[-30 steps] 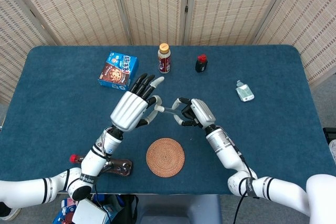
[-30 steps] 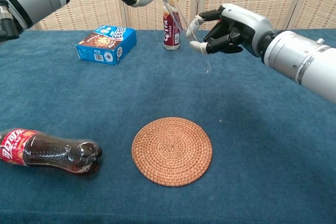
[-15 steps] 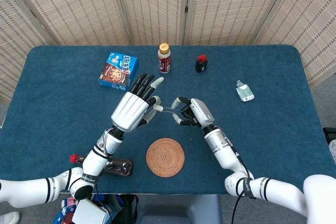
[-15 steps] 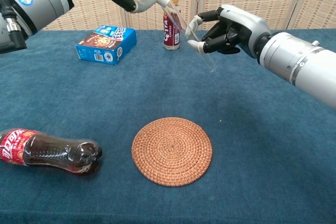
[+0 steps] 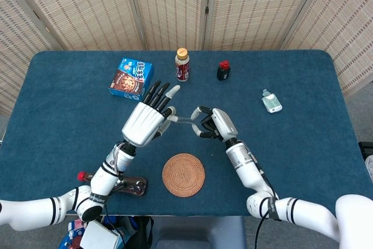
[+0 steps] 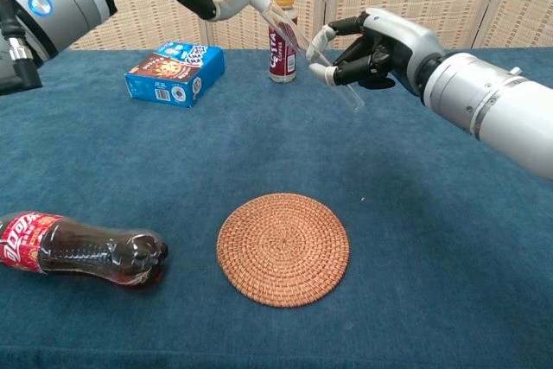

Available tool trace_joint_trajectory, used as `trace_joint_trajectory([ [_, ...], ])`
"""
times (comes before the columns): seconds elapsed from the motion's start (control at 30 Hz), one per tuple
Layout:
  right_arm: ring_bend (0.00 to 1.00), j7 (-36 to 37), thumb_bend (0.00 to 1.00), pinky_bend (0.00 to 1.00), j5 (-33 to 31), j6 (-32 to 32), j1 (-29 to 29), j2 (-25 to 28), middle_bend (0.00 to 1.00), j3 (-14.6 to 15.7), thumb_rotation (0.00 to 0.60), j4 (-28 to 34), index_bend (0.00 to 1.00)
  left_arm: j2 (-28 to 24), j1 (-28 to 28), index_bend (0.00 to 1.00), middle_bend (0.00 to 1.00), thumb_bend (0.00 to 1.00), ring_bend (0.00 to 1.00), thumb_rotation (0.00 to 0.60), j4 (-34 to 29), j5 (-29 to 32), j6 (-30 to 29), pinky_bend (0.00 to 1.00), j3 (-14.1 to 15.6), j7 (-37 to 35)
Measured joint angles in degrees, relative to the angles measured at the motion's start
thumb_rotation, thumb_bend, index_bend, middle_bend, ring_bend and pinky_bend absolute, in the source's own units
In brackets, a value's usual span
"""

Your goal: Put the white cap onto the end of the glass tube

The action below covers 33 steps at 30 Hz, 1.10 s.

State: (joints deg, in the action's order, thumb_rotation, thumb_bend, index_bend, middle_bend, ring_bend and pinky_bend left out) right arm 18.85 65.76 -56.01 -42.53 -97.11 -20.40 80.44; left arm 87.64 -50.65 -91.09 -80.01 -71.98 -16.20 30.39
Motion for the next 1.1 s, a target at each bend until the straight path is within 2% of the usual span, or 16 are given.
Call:
trace_joint_trajectory([
  [0.47, 1.00, -1.1, 0.60, 1.00, -1.1, -0.6, -0.2, -1.8, 1.00, -1.0, 0.600, 0.3, 0.90, 0.7, 0.3, 0.58, 0.08, 0.46, 0.00, 0.600, 0.3, -0.5, -0.5, 0.00, 0.3, 2.6],
  [1.1, 1.00, -0.9, 0.64, 1.00, -0.9, -0.7, -0.6, -3.3, 1.00, -1.7, 0.600, -0.6, 0.91, 1.5, 0.2, 0.56, 0.08, 0.46, 0.00, 0.600, -0.2, 0.4, 0.3, 0.00, -0.2, 2.5],
])
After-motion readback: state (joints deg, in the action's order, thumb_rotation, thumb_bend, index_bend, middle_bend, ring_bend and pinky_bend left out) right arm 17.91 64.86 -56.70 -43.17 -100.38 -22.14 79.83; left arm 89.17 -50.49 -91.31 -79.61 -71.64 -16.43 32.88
